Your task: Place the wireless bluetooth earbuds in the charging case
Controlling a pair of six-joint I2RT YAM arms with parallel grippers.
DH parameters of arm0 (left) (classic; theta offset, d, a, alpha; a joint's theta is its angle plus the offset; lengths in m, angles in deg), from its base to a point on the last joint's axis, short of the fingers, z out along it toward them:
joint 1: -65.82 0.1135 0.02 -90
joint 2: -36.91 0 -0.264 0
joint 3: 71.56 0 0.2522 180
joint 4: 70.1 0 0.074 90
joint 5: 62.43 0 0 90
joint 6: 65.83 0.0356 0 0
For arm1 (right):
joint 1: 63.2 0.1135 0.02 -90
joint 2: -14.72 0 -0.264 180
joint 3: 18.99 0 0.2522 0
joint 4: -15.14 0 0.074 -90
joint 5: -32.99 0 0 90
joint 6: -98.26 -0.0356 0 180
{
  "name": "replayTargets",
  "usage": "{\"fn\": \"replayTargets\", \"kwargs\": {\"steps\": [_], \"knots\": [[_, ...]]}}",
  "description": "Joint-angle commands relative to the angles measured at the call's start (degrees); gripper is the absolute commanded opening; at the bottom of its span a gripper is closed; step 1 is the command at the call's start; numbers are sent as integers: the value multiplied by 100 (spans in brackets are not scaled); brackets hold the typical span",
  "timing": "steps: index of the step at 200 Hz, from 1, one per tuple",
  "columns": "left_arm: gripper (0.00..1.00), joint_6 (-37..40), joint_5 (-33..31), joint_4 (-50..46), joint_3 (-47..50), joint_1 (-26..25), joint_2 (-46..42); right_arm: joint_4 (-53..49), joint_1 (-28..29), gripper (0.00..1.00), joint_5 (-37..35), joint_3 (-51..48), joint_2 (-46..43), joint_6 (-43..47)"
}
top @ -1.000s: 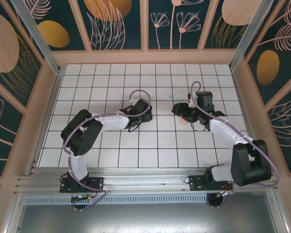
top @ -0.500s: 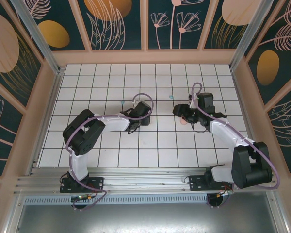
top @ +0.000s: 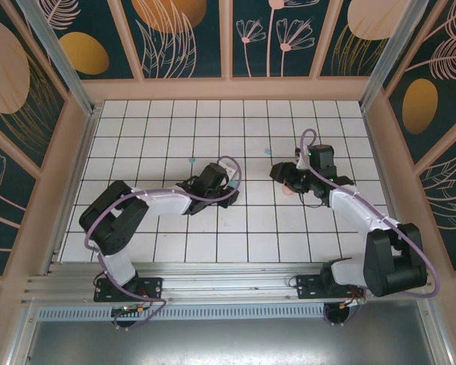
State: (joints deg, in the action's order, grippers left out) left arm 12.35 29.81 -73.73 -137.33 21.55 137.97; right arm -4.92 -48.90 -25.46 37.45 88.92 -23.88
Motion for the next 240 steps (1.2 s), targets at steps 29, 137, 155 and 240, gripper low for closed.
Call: {"fn": "replayTargets", "kwargs": {"steps": [29,137,155,240], "knots": [[26,1164,920,241,-499,-41,-552,32,616,53,341,593,267,68],[29,1295,1836,193,-969,-42,-745,135,546,51,831,736,512,230],[29,1363,1955,157,-1056,-44,-813,450,501,41,1168,653,574,51],[88,1772,-662,1309,-330,-37,-1787,892,484,5,735,567,246,-1468]]}}
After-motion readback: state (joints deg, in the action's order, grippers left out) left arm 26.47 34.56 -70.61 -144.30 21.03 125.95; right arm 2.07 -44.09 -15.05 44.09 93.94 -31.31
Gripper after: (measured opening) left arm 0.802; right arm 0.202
